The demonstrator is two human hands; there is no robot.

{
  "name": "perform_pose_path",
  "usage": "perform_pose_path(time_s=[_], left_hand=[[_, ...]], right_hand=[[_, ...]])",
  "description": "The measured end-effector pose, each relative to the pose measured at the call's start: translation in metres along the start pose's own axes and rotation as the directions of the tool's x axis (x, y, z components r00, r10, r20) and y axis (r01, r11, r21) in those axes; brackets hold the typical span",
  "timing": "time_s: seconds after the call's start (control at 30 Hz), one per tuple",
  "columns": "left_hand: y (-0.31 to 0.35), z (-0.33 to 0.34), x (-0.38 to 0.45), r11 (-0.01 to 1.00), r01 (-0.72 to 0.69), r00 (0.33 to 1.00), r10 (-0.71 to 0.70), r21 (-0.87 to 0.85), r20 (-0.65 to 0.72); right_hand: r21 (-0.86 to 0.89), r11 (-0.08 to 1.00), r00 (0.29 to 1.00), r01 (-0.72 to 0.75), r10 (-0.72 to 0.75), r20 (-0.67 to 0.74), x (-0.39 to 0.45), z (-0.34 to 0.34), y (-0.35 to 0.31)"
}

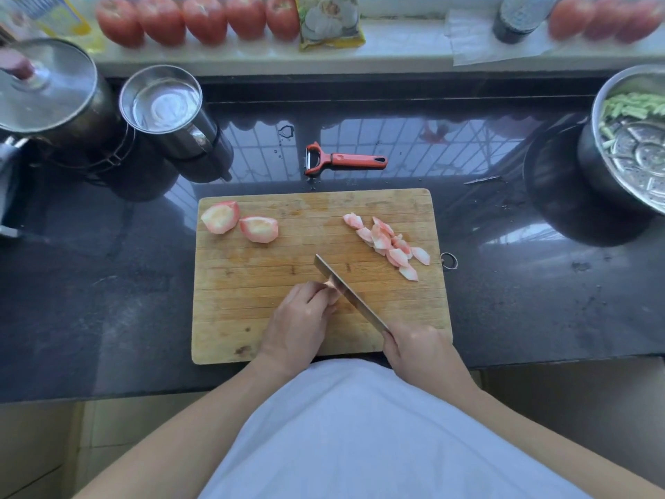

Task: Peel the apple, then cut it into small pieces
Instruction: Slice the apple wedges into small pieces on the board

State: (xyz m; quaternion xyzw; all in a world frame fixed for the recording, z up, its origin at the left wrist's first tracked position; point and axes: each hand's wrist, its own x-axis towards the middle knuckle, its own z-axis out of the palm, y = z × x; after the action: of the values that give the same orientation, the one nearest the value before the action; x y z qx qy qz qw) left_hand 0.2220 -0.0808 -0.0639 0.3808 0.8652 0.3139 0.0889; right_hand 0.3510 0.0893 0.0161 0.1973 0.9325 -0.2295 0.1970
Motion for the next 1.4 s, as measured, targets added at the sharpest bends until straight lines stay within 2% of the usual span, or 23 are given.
perform_pose_path(time_s=[0.1, 0.33, 0.57, 0.83, 1.1, 1.3, 1.4], left_hand=[[-0.001, 0.0, 0.0, 1.0, -0.002, 1.0, 0.002, -0.002, 0.004], [-0.002, 0.001, 0.002, 1.0, 0.008, 1.0, -0.008, 0.008, 0.012], [0.001, -0.001, 0.0, 1.0, 0.025, 1.0, -0.025, 0.011, -0.014], [-0.001, 0.001, 0.003, 0.999, 0.05, 0.999, -0.05, -0.004, 0.007], [-0.002, 0.001, 0.005, 0.999, 0.049, 0.999, -0.049, -0.005, 0.02], [-0.001, -0.001, 0.005, 0.999, 0.039, 0.999, -0.039, -0.003, 0.029], [0.001, -0.003, 0.006, 1.0, 0.025, 0.999, -0.026, 0.013, 0.025]], right_hand=[[-0.078, 0.997, 1.0, -0.012, 0.013, 0.018, 0.0, 0.0, -0.003], [-0.092, 0.995, 0.999, -0.032, 0.034, 0.016, 0.019, 0.011, -0.012], [0.128, 0.991, 0.988, -0.041, 0.06, -0.144, 0.026, 0.002, -0.02], [0.028, 0.999, 0.999, -0.043, 0.044, -0.03, -0.002, -0.003, -0.009], [0.035, 0.998, 0.999, -0.044, 0.044, 0.007, -0.005, -0.006, -0.012], [-0.061, 0.997, 0.997, -0.049, 0.053, 0.05, 0.001, -0.005, -0.015], [-0.076, 0.995, 0.998, -0.064, 0.066, 0.021, 0.018, 0.004, -0.021]])
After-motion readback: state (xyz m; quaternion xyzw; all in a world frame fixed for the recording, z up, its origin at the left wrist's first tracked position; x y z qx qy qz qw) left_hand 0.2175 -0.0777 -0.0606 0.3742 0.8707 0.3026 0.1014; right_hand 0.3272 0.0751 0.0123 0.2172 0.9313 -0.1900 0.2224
